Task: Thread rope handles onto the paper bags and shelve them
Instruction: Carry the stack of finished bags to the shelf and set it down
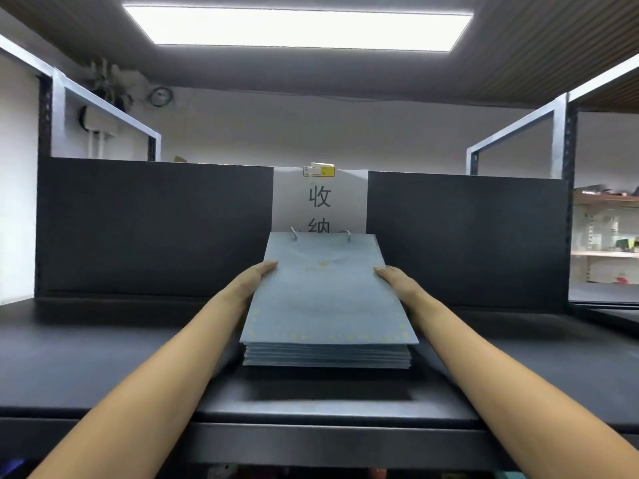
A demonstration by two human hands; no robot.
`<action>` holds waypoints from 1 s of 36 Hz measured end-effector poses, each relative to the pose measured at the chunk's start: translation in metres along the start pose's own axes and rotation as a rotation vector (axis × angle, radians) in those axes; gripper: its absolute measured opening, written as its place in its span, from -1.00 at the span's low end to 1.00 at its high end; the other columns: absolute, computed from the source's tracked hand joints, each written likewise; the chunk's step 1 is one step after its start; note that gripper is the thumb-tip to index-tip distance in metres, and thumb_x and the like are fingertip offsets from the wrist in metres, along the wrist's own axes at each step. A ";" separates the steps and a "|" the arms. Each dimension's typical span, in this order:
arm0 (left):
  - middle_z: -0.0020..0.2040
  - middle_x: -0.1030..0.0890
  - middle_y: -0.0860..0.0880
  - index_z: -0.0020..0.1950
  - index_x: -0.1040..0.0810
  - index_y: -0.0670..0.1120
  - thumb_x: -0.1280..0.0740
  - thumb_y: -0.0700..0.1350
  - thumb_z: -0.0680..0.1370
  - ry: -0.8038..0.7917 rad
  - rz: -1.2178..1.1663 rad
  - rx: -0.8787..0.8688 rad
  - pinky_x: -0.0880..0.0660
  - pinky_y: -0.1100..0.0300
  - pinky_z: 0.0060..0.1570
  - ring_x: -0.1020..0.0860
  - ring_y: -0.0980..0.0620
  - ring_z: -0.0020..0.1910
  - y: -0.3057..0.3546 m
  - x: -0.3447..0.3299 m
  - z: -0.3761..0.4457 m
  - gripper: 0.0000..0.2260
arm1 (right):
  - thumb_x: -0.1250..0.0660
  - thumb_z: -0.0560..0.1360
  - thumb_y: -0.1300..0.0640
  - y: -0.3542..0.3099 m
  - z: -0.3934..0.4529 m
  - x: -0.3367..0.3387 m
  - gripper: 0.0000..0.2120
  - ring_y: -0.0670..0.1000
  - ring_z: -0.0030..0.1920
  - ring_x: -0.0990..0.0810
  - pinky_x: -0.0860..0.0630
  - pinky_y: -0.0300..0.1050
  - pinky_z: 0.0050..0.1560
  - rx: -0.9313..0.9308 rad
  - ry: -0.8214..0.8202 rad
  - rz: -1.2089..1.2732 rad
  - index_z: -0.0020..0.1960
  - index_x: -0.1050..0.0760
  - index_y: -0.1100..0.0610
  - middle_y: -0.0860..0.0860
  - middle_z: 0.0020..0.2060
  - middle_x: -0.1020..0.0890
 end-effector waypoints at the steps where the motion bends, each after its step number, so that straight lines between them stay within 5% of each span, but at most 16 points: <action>1: -0.28 -0.68 -0.08 -0.05 -0.58 -0.14 -0.23 0.00 0.60 0.002 0.013 -0.006 -0.50 0.08 -0.20 -0.63 -0.05 -0.30 0.002 0.000 0.004 -0.76 | -0.15 0.63 0.08 -0.001 0.004 0.001 -0.82 0.08 -0.16 -0.59 -0.53 0.00 -0.08 0.017 0.013 -0.032 0.07 -0.44 0.18 0.10 -0.10 -0.60; 6: -0.21 -0.63 -0.08 -0.07 -0.56 -0.14 -0.20 -0.04 0.62 0.020 0.051 -0.040 -0.49 0.12 -0.19 -0.57 -0.04 -0.22 0.013 -0.007 0.018 -0.77 | -0.23 0.57 -0.05 -0.003 0.027 0.009 -0.59 0.11 -0.02 -0.62 -0.55 -0.02 -0.04 -0.013 0.044 -0.110 0.29 -0.38 0.20 0.12 0.07 -0.61; 11: -0.39 -0.65 -0.06 0.10 -0.49 -0.21 -0.13 -0.10 0.64 0.010 0.028 -0.041 -0.46 0.11 -0.21 -0.63 0.00 -0.44 0.008 -0.009 0.030 -0.77 | -0.13 0.62 -0.01 0.009 0.035 0.008 -0.71 0.04 -0.23 -0.63 -0.51 -0.07 -0.20 -0.131 -0.044 -0.004 -0.04 -0.53 0.15 0.08 -0.19 -0.65; 19: -0.23 -0.63 -0.13 0.26 -0.44 -0.23 -0.11 -0.12 0.64 -0.011 -0.020 -0.027 -0.47 0.10 -0.16 -0.61 -0.07 -0.33 0.000 -0.010 0.023 -0.72 | -0.07 0.64 0.03 0.018 0.043 0.007 -0.68 0.04 -0.40 -0.66 -0.51 -0.10 -0.29 -0.184 -0.116 0.091 -0.02 -0.50 0.22 0.08 -0.37 -0.68; 25: -0.33 -0.64 -0.13 -0.03 -0.52 -0.25 -0.11 -0.18 0.63 -0.010 0.015 -0.036 -0.49 0.10 -0.26 -0.61 -0.04 -0.48 -0.002 -0.001 0.015 -0.77 | -0.09 0.60 0.09 0.018 0.034 0.009 -0.71 0.08 -0.38 -0.65 -0.53 -0.09 -0.27 -0.207 -0.165 0.100 0.01 -0.50 0.27 0.13 -0.33 -0.67; 28: -0.38 -0.58 -0.09 -0.20 -0.48 -0.18 -0.13 -0.20 0.59 0.020 0.043 -0.113 -0.46 0.27 -0.46 -0.55 0.04 -0.58 0.003 0.002 0.016 -0.78 | -0.07 0.57 0.04 0.012 0.029 0.004 -0.71 0.03 -0.49 -0.57 -0.42 -0.12 -0.32 -0.177 -0.142 0.039 -0.11 -0.46 0.21 0.07 -0.47 -0.60; 36: -0.45 -0.62 -0.04 -0.13 -0.53 -0.14 -0.18 -0.08 0.59 -0.018 0.004 -0.101 -0.49 0.26 -0.46 -0.58 0.03 -0.52 0.005 0.004 0.018 -0.78 | -0.15 0.59 -0.03 0.006 0.032 0.003 -0.68 0.11 -0.16 -0.59 -0.50 -0.04 -0.12 -0.101 -0.116 0.080 0.14 -0.51 0.16 0.13 -0.08 -0.62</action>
Point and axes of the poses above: each hand's wrist, its own z-axis towards the middle knuckle, its own x-axis out of the back of the hand, y = z × x, the point moved 2 cm from there along z, towards the middle knuckle
